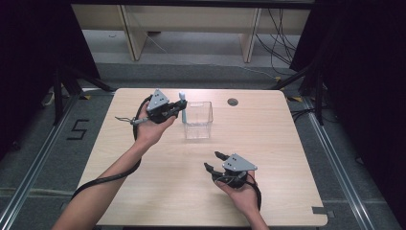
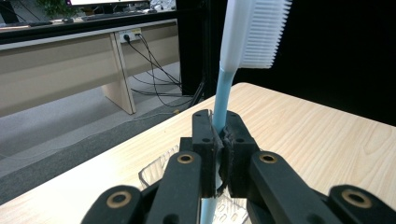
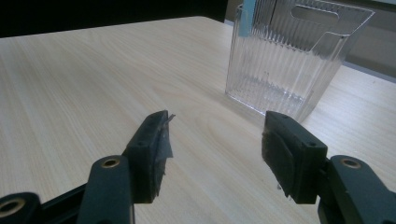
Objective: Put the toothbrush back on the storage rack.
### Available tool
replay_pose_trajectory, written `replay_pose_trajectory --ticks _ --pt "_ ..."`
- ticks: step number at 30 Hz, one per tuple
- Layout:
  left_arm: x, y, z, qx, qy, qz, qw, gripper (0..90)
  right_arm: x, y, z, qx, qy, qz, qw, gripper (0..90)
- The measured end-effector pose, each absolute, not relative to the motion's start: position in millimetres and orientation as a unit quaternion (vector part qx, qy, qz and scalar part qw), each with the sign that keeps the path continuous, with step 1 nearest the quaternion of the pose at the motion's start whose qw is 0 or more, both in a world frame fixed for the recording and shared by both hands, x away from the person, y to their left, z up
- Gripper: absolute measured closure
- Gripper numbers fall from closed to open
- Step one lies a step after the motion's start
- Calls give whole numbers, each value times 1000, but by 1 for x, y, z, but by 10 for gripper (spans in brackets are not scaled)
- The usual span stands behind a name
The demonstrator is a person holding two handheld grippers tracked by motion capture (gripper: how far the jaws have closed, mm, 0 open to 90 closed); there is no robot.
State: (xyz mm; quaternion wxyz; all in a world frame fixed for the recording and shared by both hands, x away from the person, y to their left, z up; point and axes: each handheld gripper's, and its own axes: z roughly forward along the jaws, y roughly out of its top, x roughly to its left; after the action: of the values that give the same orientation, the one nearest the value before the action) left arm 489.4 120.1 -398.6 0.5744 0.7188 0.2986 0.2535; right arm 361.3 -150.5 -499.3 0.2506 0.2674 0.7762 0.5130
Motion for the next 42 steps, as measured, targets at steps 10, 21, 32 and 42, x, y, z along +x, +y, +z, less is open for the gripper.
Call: replay_pose_trajectory --ticks 10,21,32,42 --pt "493 119 -404 723 294 253 572 851 361 -150 -499 270 776 513 250 428" --pt "493 120 -410 725 307 246 566 851 360 -149 -500 276 774 516 241 427" --pt "496 120 -418 728 314 240 560 851 361 -148 -501 275 774 515 245 427" --pt "497 120 -426 730 319 235 557 851 361 -149 -502 273 776 512 248 427"
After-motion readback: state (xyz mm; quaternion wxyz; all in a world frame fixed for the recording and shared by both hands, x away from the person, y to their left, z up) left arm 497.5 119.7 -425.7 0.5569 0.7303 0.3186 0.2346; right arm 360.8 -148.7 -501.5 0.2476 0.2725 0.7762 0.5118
